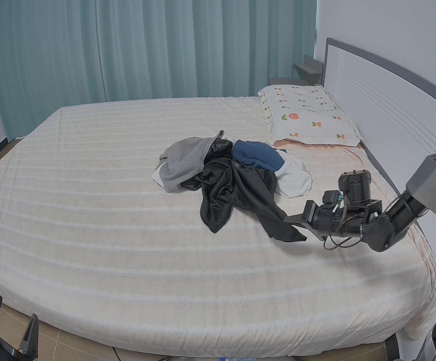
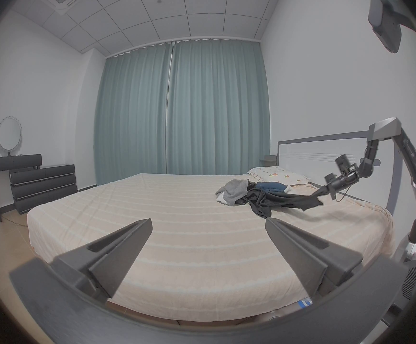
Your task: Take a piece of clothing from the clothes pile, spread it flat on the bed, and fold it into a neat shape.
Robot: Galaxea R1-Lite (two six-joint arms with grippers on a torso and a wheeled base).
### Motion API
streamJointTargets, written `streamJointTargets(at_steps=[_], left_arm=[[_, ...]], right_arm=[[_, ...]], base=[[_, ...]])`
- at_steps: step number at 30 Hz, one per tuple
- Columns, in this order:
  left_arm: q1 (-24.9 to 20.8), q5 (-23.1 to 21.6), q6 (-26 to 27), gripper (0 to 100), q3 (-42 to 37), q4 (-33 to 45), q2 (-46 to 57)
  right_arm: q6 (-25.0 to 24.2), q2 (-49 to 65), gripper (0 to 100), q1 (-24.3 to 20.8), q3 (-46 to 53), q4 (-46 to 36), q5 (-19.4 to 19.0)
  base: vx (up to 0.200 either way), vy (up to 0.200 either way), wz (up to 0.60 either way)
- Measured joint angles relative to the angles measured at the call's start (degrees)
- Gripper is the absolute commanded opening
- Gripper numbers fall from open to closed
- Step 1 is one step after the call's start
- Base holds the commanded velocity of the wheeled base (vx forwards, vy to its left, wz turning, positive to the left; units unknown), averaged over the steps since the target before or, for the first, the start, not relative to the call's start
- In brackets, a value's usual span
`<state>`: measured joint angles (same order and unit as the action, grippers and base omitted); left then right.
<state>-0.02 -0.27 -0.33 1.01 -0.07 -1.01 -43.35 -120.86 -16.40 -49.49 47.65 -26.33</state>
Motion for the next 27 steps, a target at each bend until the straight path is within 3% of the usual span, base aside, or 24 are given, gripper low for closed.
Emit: streamJointTargets(at_steps=[4, 11, 21, 27], left_arm=[[0.0, 0.0, 0.0, 100, 0.0, 0.0, 0.0], [0.0, -0.1, 0.3, 100, 0.0, 0.0, 0.0], [0.0, -0.1, 0.2, 100, 0.0, 0.0, 0.0], [0.0, 0.2, -0.1, 100, 0.0, -0.6, 0.0]], right_arm=[[-3.6, 7.3, 0, 0.7, 6.7, 9.1, -3.7], [-6.0, 18.0, 0, -0.2, 14.9, 16.7, -6.7], [-6.4, 22.9, 0, -2.0, 18.3, 25.6, -6.4], [-6.1, 25.1, 0, -3.3, 16.9, 26.4, -5.8]], base=[[0.000, 0.000, 0.00], [0.000, 0.000, 0.00], [0.000, 0.000, 0.00], [0.000, 0.000, 0.00]])
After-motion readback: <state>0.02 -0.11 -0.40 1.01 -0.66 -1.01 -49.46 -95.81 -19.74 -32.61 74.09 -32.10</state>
